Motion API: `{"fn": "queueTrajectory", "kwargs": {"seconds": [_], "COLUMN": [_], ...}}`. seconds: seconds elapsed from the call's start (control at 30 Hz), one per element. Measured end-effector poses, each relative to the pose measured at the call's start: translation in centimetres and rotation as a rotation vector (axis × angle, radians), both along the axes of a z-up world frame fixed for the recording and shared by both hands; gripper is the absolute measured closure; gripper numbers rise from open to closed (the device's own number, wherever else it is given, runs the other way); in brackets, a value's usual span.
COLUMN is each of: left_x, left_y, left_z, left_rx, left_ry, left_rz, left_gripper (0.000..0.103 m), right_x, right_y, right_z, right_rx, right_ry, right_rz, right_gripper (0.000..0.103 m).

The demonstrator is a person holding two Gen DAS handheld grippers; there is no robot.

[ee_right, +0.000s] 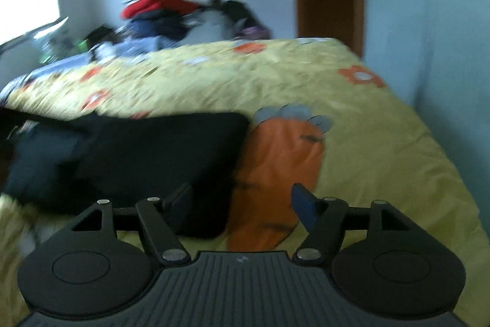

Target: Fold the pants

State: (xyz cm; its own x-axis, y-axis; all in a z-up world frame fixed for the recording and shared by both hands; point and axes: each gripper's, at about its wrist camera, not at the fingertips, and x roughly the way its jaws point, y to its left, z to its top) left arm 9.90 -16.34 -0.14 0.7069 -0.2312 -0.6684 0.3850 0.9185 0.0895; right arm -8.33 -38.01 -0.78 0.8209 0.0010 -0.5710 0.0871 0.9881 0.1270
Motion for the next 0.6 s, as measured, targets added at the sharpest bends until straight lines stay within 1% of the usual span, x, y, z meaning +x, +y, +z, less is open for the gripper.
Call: {"fn": "queueTrajectory", "kwargs": {"seconds": [0.07,0.1,0.13,0.17,0.2,0.23,0.27,0.3,0.33,0.37,0.4,0.47,0.5,0.53,0.6], "left_x": [0.3,0.5,0.7,0.8,1.0,1.3,1.5,1.7,1.7,1.9,2.0,2.5,2.8,3.1,3.3], "left_y": [-2.2,-3.4,-4.5,-5.5,-6.5,-7.2,-8.1,-8.8,-9.6,-10.2,-10.7,-11.2,-11.2,-11.3,-11.1], "left_z": [-0.3,-0.4,-0.7,-0.9,-1.3,-1.5,-1.9,-2.4,-2.9,-3.4,-3.8,-4.2,-4.3,-4.3,-4.3], "left_rx": [0.023,0.034,0.042,0.046,0.044,0.04,0.039,0.044,0.059,0.071,0.076,0.076,0.063,0.054,0.039], "left_ry": [-0.007,-0.011,-0.01,-0.006,0.006,0.018,0.033,0.048,0.06,0.059,0.046,0.024,0.019,0.017,0.024], "left_rz": [-0.033,-0.051,-0.063,-0.073,-0.089,-0.107,-0.13,-0.154,-0.175,-0.175,-0.166,-0.144,-0.128,-0.115,-0.101], "left_gripper": [0.006,0.006,0.006,0.006,0.006,0.006,0.006,0.006,0.005,0.004,0.0,0.0,0.0,0.0,0.001], "right_x": [0.3,0.6,1.0,1.5,1.9,2.6,3.2,3.5,3.3,3.0,2.6,1.8,1.6,1.3,0.9], "right_y": [0.7,0.8,0.6,0.2,-0.4,-0.9,-1.2,-1.2,-1.0,-0.8,-0.7,-0.1,0.0,0.2,0.4], "right_z": [-0.5,-0.4,-0.5,-0.7,-0.9,-1.4,-1.7,-2.0,-2.0,-1.9,-1.6,-1.3,-1.1,-0.7,0.6], "right_rx": [-0.004,0.014,0.051,0.109,0.169,0.222,0.252,0.253,0.232,0.218,0.197,0.141,0.116,0.086,0.039], "right_ry": [0.003,0.007,0.004,-0.014,-0.019,0.0,0.032,0.058,0.061,0.076,0.09,0.119,0.134,0.131,0.076], "right_rz": [0.043,0.052,0.063,0.068,0.072,0.073,0.073,0.073,0.081,0.088,0.093,0.106,0.105,0.086,0.023], "right_gripper": [0.033,0.033,0.033,0.033,0.038,0.055,0.064,0.071,0.073,0.075,0.079,0.079,0.078,0.078,0.078]}}
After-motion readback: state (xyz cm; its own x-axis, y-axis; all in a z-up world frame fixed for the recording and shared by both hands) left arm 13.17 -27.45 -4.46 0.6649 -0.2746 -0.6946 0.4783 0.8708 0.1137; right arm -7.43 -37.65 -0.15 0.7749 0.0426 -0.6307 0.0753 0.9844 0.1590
